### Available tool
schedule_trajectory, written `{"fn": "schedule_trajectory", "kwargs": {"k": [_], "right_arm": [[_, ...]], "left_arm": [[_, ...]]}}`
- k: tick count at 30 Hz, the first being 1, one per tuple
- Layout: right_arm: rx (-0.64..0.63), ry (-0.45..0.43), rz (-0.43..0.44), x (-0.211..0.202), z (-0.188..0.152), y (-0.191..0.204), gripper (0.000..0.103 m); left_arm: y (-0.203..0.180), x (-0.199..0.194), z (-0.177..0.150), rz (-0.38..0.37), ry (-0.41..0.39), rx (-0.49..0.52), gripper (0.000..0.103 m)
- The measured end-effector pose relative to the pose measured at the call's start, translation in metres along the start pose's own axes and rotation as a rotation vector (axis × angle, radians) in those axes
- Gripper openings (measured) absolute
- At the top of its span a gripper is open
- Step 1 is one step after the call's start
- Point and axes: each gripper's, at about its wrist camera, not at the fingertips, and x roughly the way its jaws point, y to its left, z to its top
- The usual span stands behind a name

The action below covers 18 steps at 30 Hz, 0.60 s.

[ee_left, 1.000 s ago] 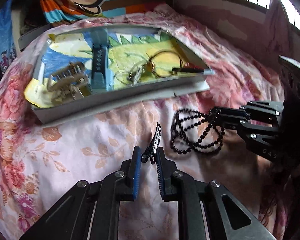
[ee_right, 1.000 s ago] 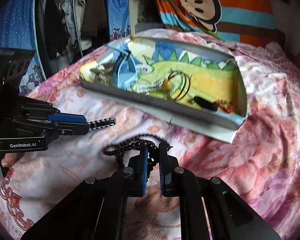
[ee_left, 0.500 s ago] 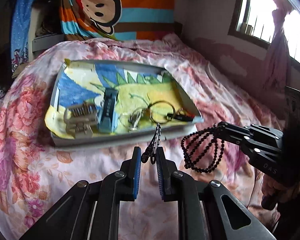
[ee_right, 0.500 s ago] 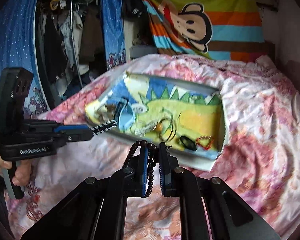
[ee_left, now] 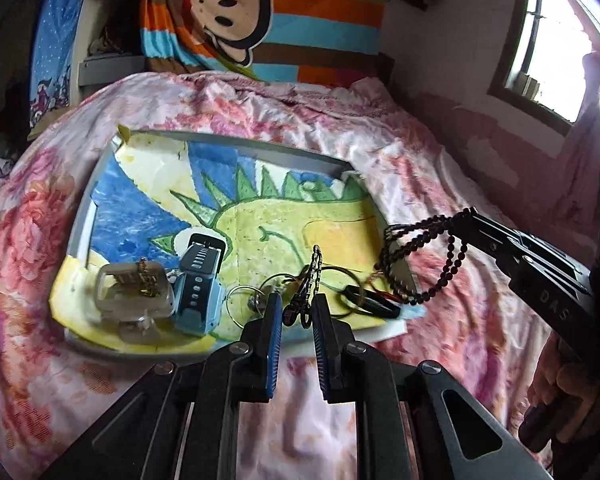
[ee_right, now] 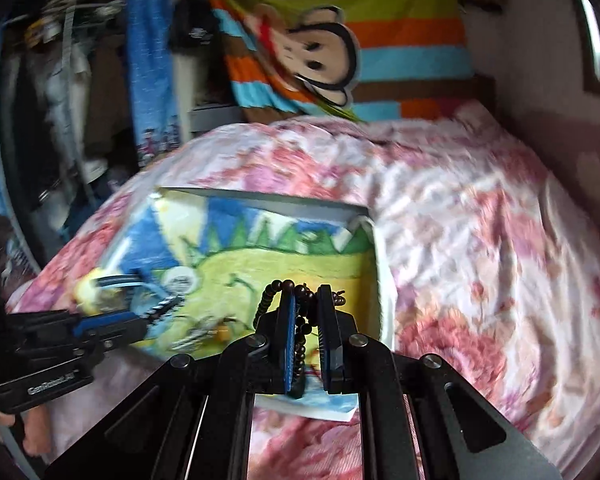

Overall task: Organize jewelry
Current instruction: 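Carry the keychain into the tray with the left tool while the right tool carries the necklace, then open both tools in the tray and withdraw them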

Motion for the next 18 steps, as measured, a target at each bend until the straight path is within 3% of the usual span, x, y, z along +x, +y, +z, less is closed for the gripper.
{"fn": "schedule_trajectory", "kwargs": {"k": [5,13,16,18], "right_arm": [[0.075,0.057,0.002,0.038,-0.026,-0.023,0.009],[0.071,0.069,0.022,0.046,-0.049,-0.035,0.012],[0.072,0.080,0.018,0.047,-0.054,-0.041,0.037],[0.093,0.081,0.026,0.046,-0.056,-0.047,0.041]], "left_arm": [[-0.001,0.033,0.002,0.056,0.024,0.017,0.014],[-0.005,0.059,0.000,0.094,0.056,0.031,0.015],[-0.005,0.061,-0.002,0.102,0.054,0.013,0.015],[-0.005,0.062,-0.001,0.103,0.064,0.006,0.015]]}}
